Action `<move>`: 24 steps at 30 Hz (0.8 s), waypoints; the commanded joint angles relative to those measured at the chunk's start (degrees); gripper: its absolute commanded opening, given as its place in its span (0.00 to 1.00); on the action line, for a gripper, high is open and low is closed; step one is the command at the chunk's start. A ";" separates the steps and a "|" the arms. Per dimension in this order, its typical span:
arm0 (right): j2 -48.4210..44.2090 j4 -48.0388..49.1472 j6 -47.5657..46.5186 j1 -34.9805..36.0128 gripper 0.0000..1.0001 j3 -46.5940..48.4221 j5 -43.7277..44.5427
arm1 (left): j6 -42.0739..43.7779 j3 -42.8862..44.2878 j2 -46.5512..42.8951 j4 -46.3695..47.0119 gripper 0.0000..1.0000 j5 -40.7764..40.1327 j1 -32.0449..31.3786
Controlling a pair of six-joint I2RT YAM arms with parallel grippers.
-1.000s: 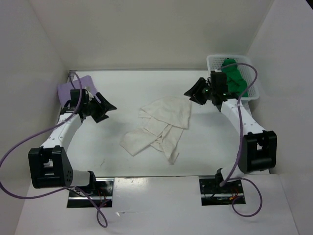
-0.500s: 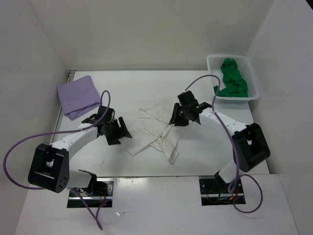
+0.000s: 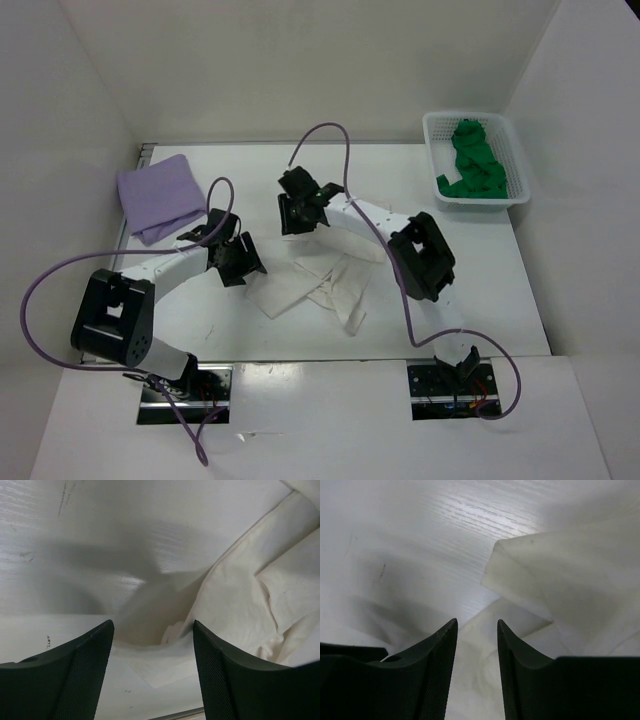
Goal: Fold and stack the t-shirts
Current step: Flatten out the tshirt
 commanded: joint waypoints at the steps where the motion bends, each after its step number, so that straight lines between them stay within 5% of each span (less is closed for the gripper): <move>1: 5.43 -4.86 -3.39 0.96 0.44 7.79 3.72 | 0.25 0.94 0.92 0.27 0.72 -0.33 -0.33; 15: 20.56 -13.22 -7.26 5.00 0.44 25.91 12.78 | 0.25 -1.88 -0.58 0.18 0.75 1.43 -0.33; 20: 21.88 -14.63 -7.26 5.53 0.33 25.13 14.63 | 0.25 -2.41 -2.59 0.18 0.75 1.43 0.81; 24: 21.88 -14.63 -6.74 5.53 0.10 25.13 15.33 | 0.86 -3.11 -1.46 0.71 0.69 3.62 0.81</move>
